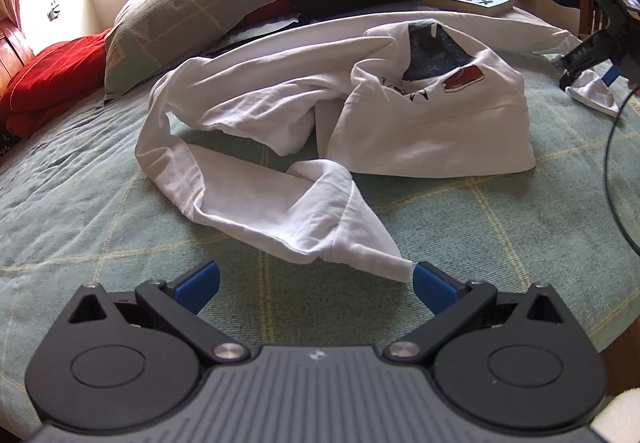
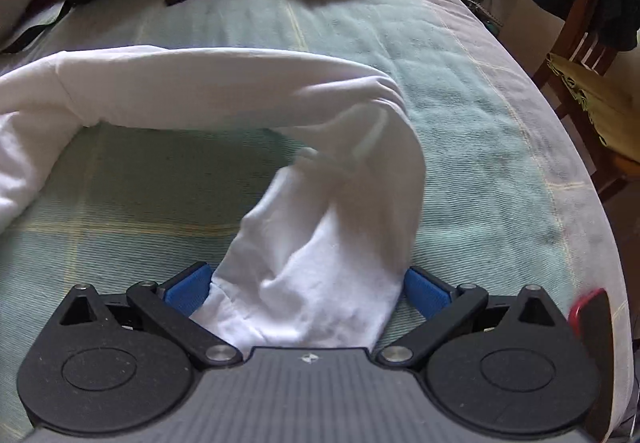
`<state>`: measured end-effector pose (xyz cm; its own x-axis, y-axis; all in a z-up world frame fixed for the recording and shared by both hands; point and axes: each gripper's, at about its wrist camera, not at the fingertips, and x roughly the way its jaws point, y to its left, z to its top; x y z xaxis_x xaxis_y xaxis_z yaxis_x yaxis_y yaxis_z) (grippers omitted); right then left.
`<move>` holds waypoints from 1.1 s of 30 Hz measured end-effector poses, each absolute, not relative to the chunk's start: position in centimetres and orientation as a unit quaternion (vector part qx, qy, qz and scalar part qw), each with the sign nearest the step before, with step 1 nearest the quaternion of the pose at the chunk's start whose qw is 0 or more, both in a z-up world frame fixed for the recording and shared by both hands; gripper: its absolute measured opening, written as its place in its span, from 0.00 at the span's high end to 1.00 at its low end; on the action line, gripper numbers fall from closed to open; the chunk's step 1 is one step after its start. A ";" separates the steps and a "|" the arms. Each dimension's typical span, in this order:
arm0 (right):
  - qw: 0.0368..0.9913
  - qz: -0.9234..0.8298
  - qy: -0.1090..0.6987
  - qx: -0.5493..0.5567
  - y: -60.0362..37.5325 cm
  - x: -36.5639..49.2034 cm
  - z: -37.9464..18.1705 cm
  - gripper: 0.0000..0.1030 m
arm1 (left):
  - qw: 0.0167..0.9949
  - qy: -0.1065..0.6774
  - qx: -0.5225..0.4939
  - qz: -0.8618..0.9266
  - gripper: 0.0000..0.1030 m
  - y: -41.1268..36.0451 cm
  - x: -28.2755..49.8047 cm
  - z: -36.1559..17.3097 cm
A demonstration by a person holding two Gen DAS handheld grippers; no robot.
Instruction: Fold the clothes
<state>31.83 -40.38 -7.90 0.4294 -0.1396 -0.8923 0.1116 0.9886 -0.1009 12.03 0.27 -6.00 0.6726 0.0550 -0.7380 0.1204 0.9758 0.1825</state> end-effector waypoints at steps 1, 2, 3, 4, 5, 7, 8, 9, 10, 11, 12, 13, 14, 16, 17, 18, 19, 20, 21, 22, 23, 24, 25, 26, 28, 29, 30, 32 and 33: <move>0.844 -0.089 0.528 -0.025 -40.8 32.0 -7.8 0.00 | 0.908 0.405 0.109 -0.018 0.01 0.3 12.1 -6.0; 0.842 -0.101 0.528 -0.037 -41.2 32.1 -7.8 0.00 | 0.908 0.404 0.108 -0.018 0.01 0.3 12.1 -6.0; 0.839 -0.112 0.530 -0.048 -41.7 32.3 -7.8 0.00 | 0.908 0.404 0.107 -0.018 0.01 0.3 12.1 -6.0; 0.836 -0.123 0.531 -0.059 -42.2 32.5 -7.8 0.00 | 0.908 0.404 0.107 -0.019 0.01 0.3 12.1 -6.0; 0.833 -0.136 0.531 -0.074 -42.7 32.9 -7.9 0.00 | 0.908 0.403 0.107 -0.020 0.01 0.2 12.2 -6.0; 0.829 -0.158 0.527 -0.105 -43.7 33.6 -8.1 0.00 | 0.909 0.403 0.108 -0.021 0.01 0.1 12.2 -5.9; 0.827 -0.167 0.525 -0.114 -44.3 33.9 -8.2 0.00 | 0.908 0.404 0.108 -0.022 0.01 0.0 12.2 -6.0; 0.825 -0.178 0.523 -0.123 -44.8 34.2 -8.3 0.00 | 0.908 0.404 0.109 -0.022 0.01 0.0 12.3 -6.0; 0.821 -0.193 0.520 -0.137 -45.3 34.6 -8.4 0.00 | 0.908 0.404 0.110 -0.021 0.01 0.0 12.3 -5.9; 0.817 -0.209 0.515 -0.151 -45.7 34.8 -8.5 0.00 | 0.908 0.403 0.109 -0.021 0.01 0.0 12.3 -5.9; 0.814 -0.225 0.510 -0.165 -46.2 35.1 -8.5 0.00 | 0.909 0.402 0.108 -0.021 0.01 0.1 12.3 -5.9; 0.809 -0.242 0.504 -0.179 -46.7 35.3 -8.5 0.00 | 0.909 0.402 0.106 -0.021 0.01 0.1 12.3 -5.8; 0.805 -0.258 0.498 -0.193 -47.1 35.5 -8.5 0.00 | 0.909 0.402 0.106 -0.020 0.01 0.2 12.3 -5.8; 0.806 -0.268 0.499 -0.173 -48.2 35.4 -8.0 0.00 | 0.910 0.402 0.105 -0.020 0.01 0.3 12.4 -5.8; 0.812 -0.260 0.500 -0.149 -48.5 35.2 -7.6 0.00 | 0.909 0.402 0.105 -0.020 0.01 0.4 12.5 -5.8; 0.825 -0.236 0.499 -0.120 -48.4 34.6 -7.1 0.00 | 0.909 0.403 0.106 -0.020 0.01 0.6 12.6 -5.9; 0.837 -0.207 0.497 -0.097 -47.9 34.0 -6.5 0.00 | 0.909 0.404 0.105 -0.018 0.01 0.7 12.7 -5.9; 0.847 -0.179 0.495 -0.077 -47.3 33.3 -6.0 0.00 | 0.908 0.404 0.105 -0.017 0.01 0.8 12.9 -5.9; 0.855 -0.153 0.491 -0.064 -46.5 32.7 -5.4 0.00 | 0.909 0.404 0.105 -0.016 0.01 1.0 13.0 -5.8; 0.863 -0.131 0.485 -0.056 -45.4 32.1 -4.9 0.00 | 0.910 0.402 0.104 -0.017 0.01 1.1 13.1 -5.7; 0.870 -0.108 0.479 -0.051 -44.3 31.5 -4.4 0.00 | 0.911 0.400 0.102 -0.018 0.01 1.2 13.2 -5.5; 0.876 -0.085 0.473 -0.047 -42.9 31.0 -3.9 0.00 | 0.912 0.398 0.101 -0.019 0.01 1.4 13.2 -5.4; 0.881 -0.061 0.467 -0.044 -41.5 30.5 -3.6 0.00 | 0.913 0.395 0.098 -0.021 0.01 1.6 13.2 -5.3; 0.886 -0.038 0.461 -0.040 -40.1 30.1 -3.3 0.00 | 0.915 0.393 0.095 -0.022 0.01 1.8 13.2 -5.2; 0.891 0.009 0.452 -0.033 -36.9 29.5 -3.0 0.00 | 0.917 0.389 0.087 -0.026 0.01 2.4 13.3 -5.1; 0.893 0.029 0.448 -0.032 -35.4 29.2 -2.9 0.00 | 0.917 0.389 0.082 -0.027 0.01 2.6 13.4 -5.0; 0.894 0.047 0.444 -0.034 -33.9 28.8 -2.9 0.00 | 0.918 0.388 0.078 -0.028 0.01 2.9 13.5 -4.9; 0.895 0.081 0.436 -0.035 -31.0 28.0 -2.7 0.00 | 0.918 0.388 0.073 -0.021 0.01 3.5 13.9 -4.6; 0.897 0.093 0.430 -0.034 -29.8 27.6 -2.6 0.00 | 0.919 0.388 0.071 -0.017 0.01 3.8 14.1 -4.5</move>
